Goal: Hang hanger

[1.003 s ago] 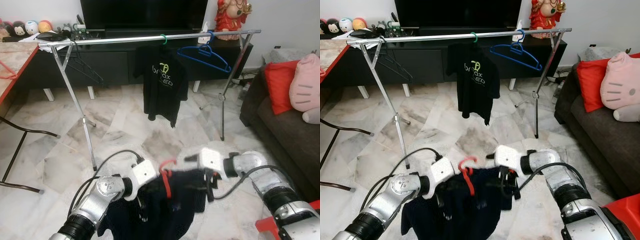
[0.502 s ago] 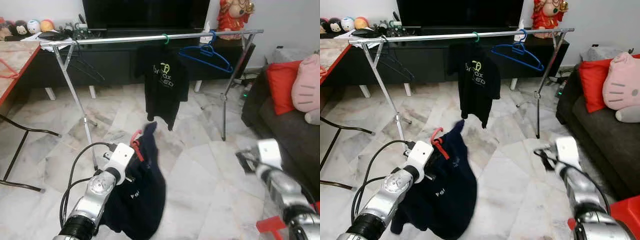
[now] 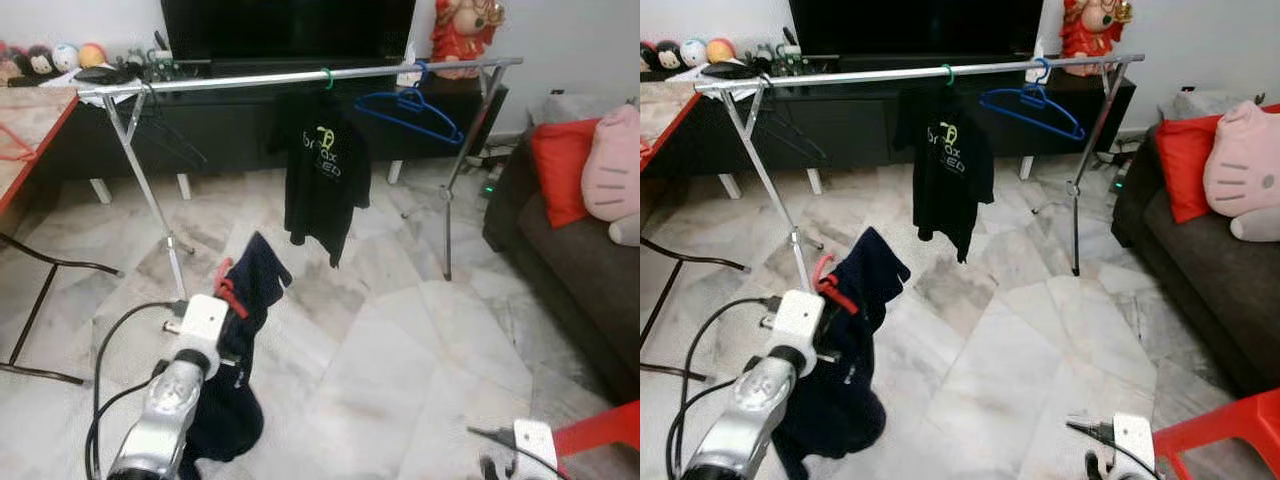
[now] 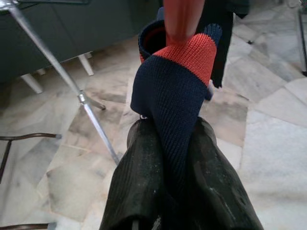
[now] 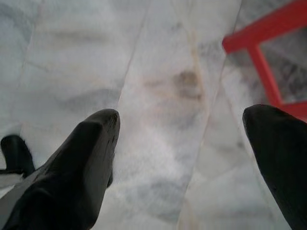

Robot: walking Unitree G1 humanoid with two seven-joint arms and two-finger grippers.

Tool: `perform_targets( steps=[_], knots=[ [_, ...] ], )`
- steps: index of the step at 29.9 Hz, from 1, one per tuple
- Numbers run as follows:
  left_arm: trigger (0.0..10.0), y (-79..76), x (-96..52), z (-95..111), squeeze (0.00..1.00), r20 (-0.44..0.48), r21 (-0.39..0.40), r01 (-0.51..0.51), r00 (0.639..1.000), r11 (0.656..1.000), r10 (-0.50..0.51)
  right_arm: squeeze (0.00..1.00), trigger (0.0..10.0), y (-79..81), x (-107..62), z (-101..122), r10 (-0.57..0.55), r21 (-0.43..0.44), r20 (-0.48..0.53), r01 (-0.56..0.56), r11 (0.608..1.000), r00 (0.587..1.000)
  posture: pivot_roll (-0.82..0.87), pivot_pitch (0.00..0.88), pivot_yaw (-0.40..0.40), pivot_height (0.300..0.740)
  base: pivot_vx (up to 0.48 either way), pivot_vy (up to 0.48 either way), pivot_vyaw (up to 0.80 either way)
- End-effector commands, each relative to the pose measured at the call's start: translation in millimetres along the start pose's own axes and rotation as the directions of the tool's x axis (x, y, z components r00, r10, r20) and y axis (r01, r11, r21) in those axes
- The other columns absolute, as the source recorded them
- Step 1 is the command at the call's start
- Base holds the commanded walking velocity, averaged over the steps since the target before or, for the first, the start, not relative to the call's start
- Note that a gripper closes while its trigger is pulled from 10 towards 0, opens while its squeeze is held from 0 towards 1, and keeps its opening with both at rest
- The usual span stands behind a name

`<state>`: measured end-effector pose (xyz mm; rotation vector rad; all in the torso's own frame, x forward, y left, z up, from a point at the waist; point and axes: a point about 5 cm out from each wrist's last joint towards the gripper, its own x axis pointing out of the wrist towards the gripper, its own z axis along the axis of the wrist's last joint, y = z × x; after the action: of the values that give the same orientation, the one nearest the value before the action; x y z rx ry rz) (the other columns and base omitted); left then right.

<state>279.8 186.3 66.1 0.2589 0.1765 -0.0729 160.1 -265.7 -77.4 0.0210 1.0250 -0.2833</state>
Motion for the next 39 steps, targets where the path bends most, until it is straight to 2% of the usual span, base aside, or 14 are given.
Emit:
perform_targets(
  steps=[1, 10, 17, 39],
  knots=[
    [10.0, 4.1, -0.1, 12, 0.00, 0.052, -0.039, -0.029, 0.998, 0.999, 0.031, 0.00, 10.0, 1.3, 0.3, 2, -0.007, 0.020, 0.005, 0.007, 1.000, 1.000, 0.04, 0.000, -0.036, 0.740, 0.000, 0.000, 0.00],
    [10.0, -3.9, 2.1, 19, 0.00, 0.052, -0.083, -0.024, 0.998, 0.996, 0.028, 0.00, 10.0, 4.6, 1.3, 7, -0.002, 0.003, 0.006, 0.002, 1.000, 1.000, 0.03, 0.000, -0.037, 0.740, 0.000, 0.000, 0.00],
    [10.0, -1.3, -2.7, 14, 0.00, 0.035, -0.085, -0.036, 0.999, 0.996, 0.039, 0.00, 10.0, 4.4, 1.0, 4, 0.000, -0.012, -0.009, 0.000, 1.000, 1.000, 0.03, 0.000, -0.043, 0.740, 0.041, 0.000, 0.00],
    [10.0, -4.7, -3.6, 14, 0.00, 0.031, -0.105, -0.014, 0.999, 0.994, 0.018, 0.00, 10.0, 5.9, 0.2, -5, 0.007, -0.035, -0.038, -0.009, 0.999, 0.999, 0.03, 0.000, -0.043, 0.740, 0.302, 0.000, 0.00]
  ],
)
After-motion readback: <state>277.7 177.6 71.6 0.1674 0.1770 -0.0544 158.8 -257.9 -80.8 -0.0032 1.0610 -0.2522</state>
